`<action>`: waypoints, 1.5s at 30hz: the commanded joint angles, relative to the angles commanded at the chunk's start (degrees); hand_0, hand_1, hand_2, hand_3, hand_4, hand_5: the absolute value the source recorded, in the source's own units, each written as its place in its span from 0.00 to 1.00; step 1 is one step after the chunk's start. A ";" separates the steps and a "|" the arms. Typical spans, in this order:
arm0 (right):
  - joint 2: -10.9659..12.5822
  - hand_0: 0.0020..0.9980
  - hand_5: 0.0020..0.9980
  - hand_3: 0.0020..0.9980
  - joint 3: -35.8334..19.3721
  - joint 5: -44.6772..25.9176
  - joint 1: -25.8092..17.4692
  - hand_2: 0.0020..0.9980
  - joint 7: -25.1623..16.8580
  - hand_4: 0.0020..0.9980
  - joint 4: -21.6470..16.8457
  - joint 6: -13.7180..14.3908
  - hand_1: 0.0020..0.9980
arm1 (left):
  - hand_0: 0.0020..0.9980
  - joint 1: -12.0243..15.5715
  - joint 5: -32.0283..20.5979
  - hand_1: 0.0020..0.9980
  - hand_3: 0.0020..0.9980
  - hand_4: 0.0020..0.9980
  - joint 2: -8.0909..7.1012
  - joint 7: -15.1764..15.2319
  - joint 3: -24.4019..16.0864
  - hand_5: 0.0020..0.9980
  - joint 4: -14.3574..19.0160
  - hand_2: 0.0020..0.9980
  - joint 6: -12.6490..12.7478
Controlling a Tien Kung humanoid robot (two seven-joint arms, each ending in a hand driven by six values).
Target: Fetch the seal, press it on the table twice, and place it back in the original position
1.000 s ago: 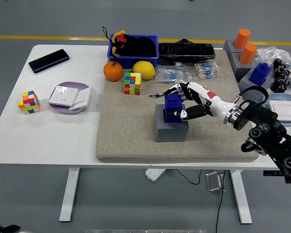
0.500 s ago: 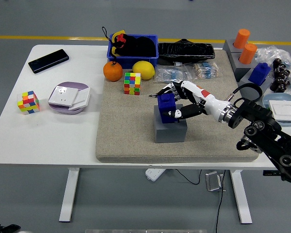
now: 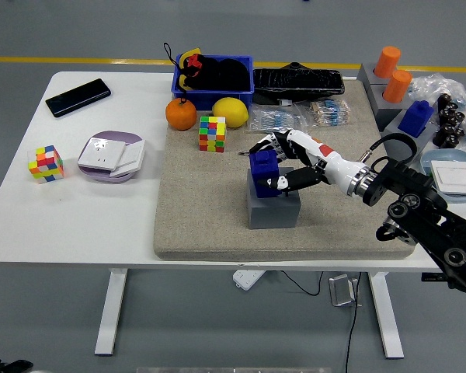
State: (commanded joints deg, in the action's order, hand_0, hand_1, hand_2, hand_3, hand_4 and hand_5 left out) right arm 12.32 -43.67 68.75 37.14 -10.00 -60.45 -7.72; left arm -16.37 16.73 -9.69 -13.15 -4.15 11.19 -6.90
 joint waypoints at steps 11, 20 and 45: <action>0.35 0.51 0.00 0.42 -0.67 0.30 0.38 0.39 0.07 0.70 -0.08 -0.25 0.37 | 0.72 -0.03 -0.11 0.69 0.75 0.69 0.03 0.04 0.12 0.25 0.01 0.68 -0.06; 0.25 0.51 0.00 0.42 -0.15 0.23 0.04 0.39 0.11 0.70 -0.01 -0.26 0.37 | 0.72 0.08 -0.04 0.69 0.75 0.69 -0.01 0.04 0.01 0.25 -0.01 0.68 -0.05; 0.30 0.51 0.00 0.42 -0.17 0.27 0.00 0.39 -0.31 0.70 1.64 -0.05 0.37 | 0.72 0.21 -0.29 0.69 0.75 0.69 0.01 0.17 0.22 0.25 -0.06 0.68 -0.01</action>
State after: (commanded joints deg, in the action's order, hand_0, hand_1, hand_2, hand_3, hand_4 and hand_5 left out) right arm 12.62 -43.84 69.02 37.14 -10.31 -58.81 -7.77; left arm -16.17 16.44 -9.68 -12.98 -3.93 11.13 -6.91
